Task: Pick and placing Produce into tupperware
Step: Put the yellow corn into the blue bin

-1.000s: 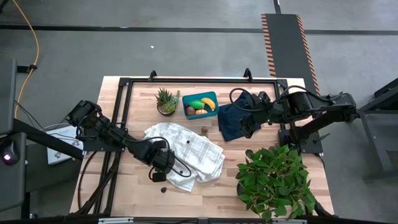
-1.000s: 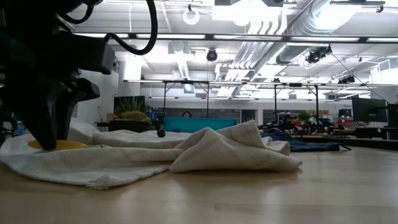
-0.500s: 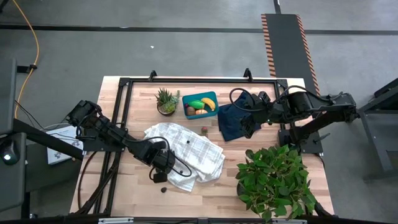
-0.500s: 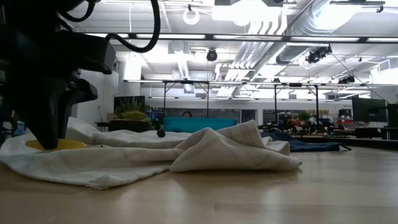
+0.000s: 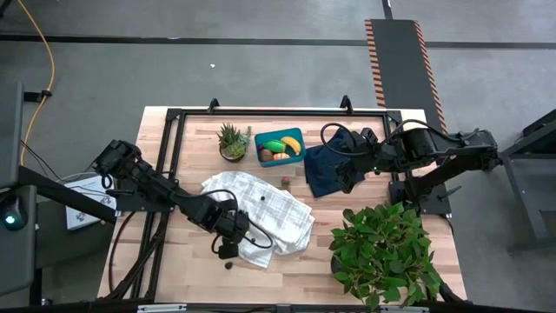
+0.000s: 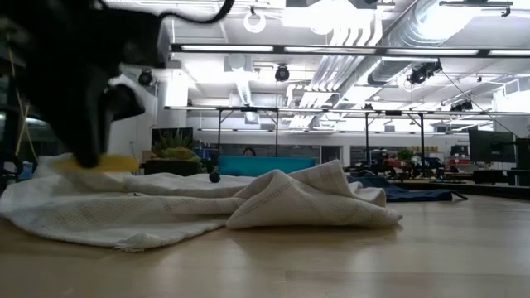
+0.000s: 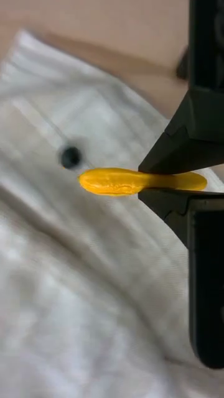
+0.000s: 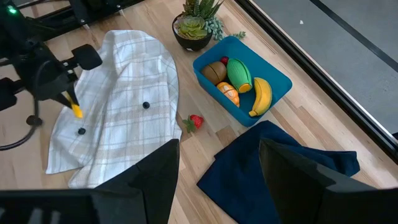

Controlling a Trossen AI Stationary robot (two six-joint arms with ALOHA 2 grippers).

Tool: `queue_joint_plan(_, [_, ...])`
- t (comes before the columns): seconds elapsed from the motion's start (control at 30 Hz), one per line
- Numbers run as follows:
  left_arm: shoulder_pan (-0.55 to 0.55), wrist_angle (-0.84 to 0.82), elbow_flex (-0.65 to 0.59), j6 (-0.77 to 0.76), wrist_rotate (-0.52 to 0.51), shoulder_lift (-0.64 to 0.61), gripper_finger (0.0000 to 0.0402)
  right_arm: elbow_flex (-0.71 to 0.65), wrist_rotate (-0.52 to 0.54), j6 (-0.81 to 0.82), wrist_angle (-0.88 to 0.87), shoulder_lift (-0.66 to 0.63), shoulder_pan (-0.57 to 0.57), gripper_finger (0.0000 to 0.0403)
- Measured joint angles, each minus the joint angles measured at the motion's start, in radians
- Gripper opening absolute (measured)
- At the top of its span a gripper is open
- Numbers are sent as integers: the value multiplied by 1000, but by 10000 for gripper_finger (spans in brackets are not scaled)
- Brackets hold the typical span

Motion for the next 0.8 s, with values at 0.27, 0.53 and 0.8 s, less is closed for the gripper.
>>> queue_joint_plan(0.27, [46,-29,104,66,-25,-1,32,0,0,0,0,0,0,213])
queue_joint_plan(0.53, [147,-35,209,161,-27,-1,32,0,0,0,0,0,0,213])
queue_joint_plan(0.8, [231,-124,320,262,-23,-1,33,0,0,0,0,0,0,213])
